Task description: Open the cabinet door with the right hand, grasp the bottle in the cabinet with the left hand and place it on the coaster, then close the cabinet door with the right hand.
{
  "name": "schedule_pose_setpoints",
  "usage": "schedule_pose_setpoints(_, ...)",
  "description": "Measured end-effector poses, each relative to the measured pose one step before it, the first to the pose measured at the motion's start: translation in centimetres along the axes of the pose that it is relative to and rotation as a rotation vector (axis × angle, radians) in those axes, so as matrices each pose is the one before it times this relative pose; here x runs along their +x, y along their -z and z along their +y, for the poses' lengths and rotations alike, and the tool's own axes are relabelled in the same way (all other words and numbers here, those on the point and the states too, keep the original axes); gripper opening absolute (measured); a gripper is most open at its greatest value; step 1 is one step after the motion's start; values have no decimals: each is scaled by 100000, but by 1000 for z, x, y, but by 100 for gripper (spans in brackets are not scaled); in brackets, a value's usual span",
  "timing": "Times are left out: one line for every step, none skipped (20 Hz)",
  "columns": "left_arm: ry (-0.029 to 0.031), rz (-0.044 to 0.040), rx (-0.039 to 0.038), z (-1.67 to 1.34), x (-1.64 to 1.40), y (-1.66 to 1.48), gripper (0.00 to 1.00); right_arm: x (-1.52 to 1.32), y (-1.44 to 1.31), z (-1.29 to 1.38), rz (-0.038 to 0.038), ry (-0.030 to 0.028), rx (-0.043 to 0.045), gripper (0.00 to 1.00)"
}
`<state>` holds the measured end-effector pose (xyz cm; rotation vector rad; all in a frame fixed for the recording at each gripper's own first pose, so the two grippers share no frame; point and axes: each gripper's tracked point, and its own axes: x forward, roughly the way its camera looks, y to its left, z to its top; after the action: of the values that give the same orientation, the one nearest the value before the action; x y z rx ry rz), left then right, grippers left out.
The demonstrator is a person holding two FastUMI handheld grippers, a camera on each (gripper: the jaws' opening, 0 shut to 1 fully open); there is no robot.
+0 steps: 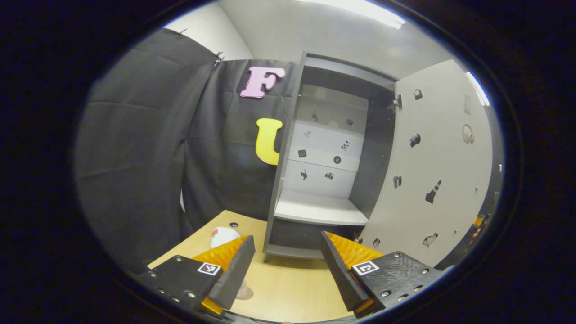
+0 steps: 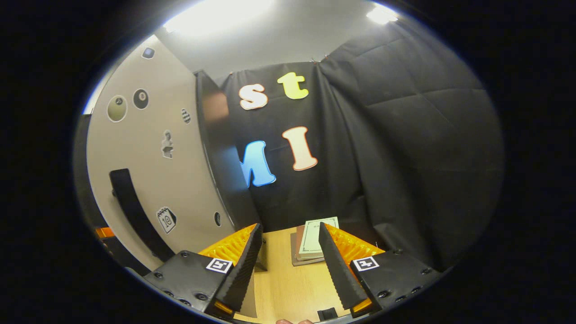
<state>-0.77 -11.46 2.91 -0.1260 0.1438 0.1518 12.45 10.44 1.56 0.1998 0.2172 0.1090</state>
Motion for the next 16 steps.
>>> schedule_pose_setpoints(-1286,-435,1418,-41,-574,-227,88,-264,-206,684,-353,-3903,-1087,82)
schedule_pose_setpoints(-909,-102,1772,-151,-392,59,88,-148,-272,698,-623,-3625,-707,82)
schedule_pose_setpoints(-995,211,1812,-19,-396,77,88,-165,-226,580,-534,-3044,-562,82)
schedule_pose_setpoints(-597,296,1093,-37,-264,134,88,-137,-204,495,136,-2247,-521,82)
schedule_pose_setpoints(426,-192,271,-211,-212,-44,88,58,-81,94,234,-908,-919,82)
schedule_pose_setpoints(693,-115,-700,-403,-25,-17,89,-21,-15,24,246,-345,-1546,75)
schedule_pose_setpoints(1014,103,-1051,-133,26,51,91,-66,-238,-20,-327,-289,-1417,75)
schedule_pose_setpoints(895,-153,-664,15,157,171,90,53,-172,210,-584,-586,-1248,75)
schedule_pose_setpoints(208,166,-196,292,231,73,89,177,-148,304,-275,-830,-1301,75)
schedule_pose_setpoints(227,296,-129,421,204,210,89,179,83,123,-96,-561,-1632,75)
schedule_pose_setpoints(140,11,-306,439,137,46,89,114,63,113,319,-177,-1615,75)
schedule_pose_setpoints(200,-222,-274,476,202,50,89,-63,16,-21,429,236,-1531,75)
schedule_pose_setpoints(122,-150,-119,523,266,176,89,-105,1,-282,649,1543,-2179,75)
schedule_pose_setpoints(-84,819,84,678,286,530,89,-83,-93,-244,-370,1162,-2515,74)
schedule_pose_setpoints(75,1279,17,690,236,617,89,-2,-186,-491,-269,1238,-1212,79)
schedule_pose_setpoints(99,1013,-330,554,190,369,89,40,92,2,518,981,-1217,79)
